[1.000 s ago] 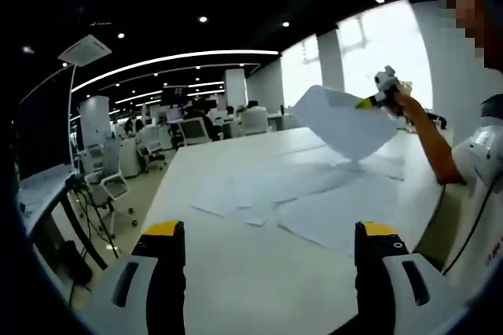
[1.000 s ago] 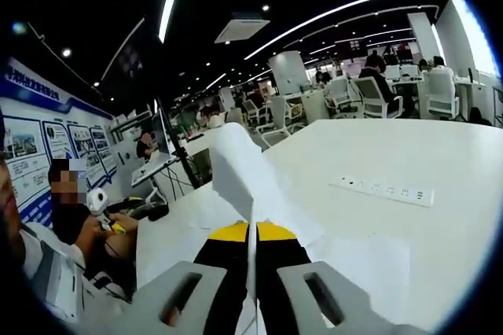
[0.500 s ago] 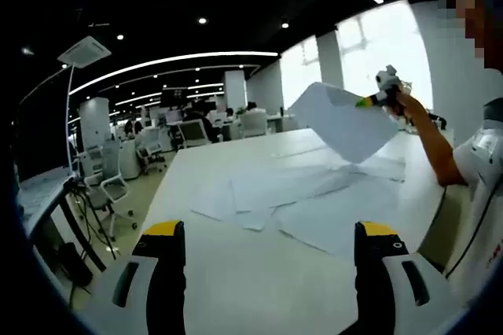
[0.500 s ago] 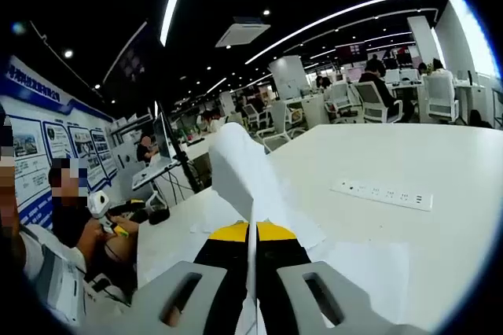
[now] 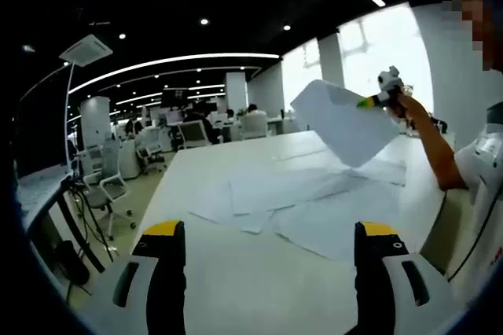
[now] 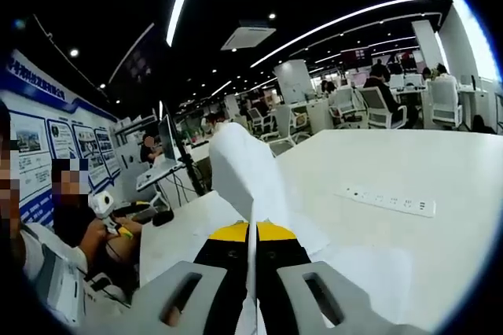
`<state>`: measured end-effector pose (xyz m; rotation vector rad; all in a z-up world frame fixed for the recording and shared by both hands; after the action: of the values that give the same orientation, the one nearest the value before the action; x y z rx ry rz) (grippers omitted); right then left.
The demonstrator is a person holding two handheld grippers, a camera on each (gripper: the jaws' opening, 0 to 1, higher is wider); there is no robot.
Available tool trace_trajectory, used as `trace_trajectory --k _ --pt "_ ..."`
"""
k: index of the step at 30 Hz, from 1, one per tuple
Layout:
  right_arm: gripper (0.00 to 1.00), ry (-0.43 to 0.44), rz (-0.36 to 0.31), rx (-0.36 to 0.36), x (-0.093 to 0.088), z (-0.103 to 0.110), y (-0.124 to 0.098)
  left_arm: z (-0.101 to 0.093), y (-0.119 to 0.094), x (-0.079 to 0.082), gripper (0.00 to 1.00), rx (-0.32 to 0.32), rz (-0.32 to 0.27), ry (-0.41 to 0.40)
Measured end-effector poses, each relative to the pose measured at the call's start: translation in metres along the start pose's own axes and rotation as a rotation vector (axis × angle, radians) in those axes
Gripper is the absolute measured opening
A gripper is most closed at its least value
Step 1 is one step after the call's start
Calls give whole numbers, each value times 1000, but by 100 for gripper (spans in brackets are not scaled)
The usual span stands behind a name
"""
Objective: Organize the stack of printing papers by aligning and flattening the scattered papers on the table
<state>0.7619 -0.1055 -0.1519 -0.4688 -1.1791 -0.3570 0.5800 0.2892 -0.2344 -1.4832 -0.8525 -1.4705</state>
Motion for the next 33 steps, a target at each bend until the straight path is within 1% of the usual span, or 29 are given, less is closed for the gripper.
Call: trace_trajectory --k 6,13,21,33 --pt "0 -8 -9 10 3 3 0 0 0 2 91 0 -8 -1" --pt "0 -23 -6 29 4 11 3 -2 2 -1 91 -3 -11 -8" --pt "0 -32 -8 64 3 20 4 -4 9 0 91 -15 -17 -10" --pt "0 -41 -13 72 7 22 3 -5 17 1 91 -28 -24 -16"
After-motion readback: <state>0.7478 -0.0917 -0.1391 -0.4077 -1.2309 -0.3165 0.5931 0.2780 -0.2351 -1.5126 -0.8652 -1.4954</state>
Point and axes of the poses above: the point that each gripper's makers call its tool centre point, and the gripper's own axes: y roughly forward along the fingers, z roughly to its left, x roughly out of its top, the point moved 3 cm from there along -y, roughly backward along the fingers, and after that the axes turned 5 degrees about -z, right-handed, at the moved point
